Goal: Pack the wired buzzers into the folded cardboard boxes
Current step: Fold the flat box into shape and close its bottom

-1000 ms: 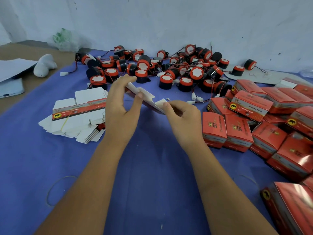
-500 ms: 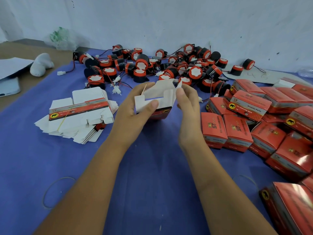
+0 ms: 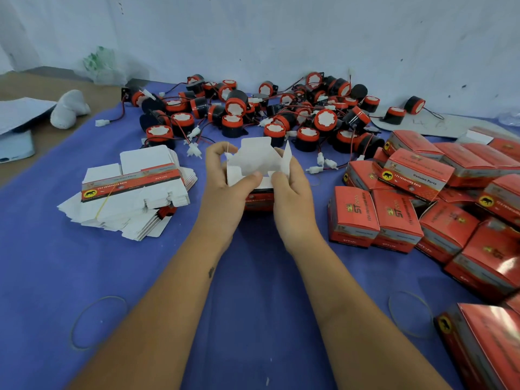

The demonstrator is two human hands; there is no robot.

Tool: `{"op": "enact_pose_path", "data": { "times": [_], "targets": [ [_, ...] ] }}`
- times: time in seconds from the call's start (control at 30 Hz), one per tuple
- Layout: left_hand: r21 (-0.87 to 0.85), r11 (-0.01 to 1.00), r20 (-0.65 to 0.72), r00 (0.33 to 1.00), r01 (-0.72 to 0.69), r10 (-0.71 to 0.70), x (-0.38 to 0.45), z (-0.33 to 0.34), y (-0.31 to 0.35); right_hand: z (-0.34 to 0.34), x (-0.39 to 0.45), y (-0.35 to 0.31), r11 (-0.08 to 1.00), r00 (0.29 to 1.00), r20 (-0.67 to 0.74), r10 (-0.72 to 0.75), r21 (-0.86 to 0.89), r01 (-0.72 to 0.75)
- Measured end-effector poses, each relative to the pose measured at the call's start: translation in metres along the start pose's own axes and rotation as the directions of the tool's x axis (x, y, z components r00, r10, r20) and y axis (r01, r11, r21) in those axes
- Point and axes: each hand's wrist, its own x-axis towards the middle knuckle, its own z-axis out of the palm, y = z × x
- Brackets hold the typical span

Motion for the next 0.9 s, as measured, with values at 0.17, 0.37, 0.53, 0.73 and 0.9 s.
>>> {"op": "enact_pose_path", "data": {
  "times": [0.17, 0.37, 0.53, 0.73, 0.9],
  "targets": [
    [-0.131, 0.987, 0.089, 0.992, 0.096, -0.084, 0.001, -0.001, 0.004, -0.001, 0.003, 0.003, 0.999, 1.000, 0.004, 0.005, -0.050, -0.005],
    [-0.045, 0.994, 0.110, 0.990, 0.094, -0.089, 0.001, -0.001, 0.006, 0.001, 0.002, 0.001, 1.000, 0.999, -0.026, 0.023, -0.008, -0.024],
    [-0.058, 0.994, 0.141, 0.986, 0.096, -0.087, 0.001, -0.003, 0.006, 0.002, 0.001, 0.001, 0.999, 0.999, -0.048, 0.012, 0.031, -0.010],
    [-0.116, 0.988, 0.211, 0.975, 0.102, -0.076, 0.001, -0.008, 0.004, 0.009, 0.004, -0.003, 0.985, 0.987, -0.142, 0.078, 0.165, -0.054],
    [-0.110, 0.989, 0.208, 0.976, 0.096, -0.072, 0.000, -0.008, 0.004, 0.015, 0.003, -0.003, 0.974, 0.970, -0.216, 0.115, 0.216, -0.067]
  ]
}}
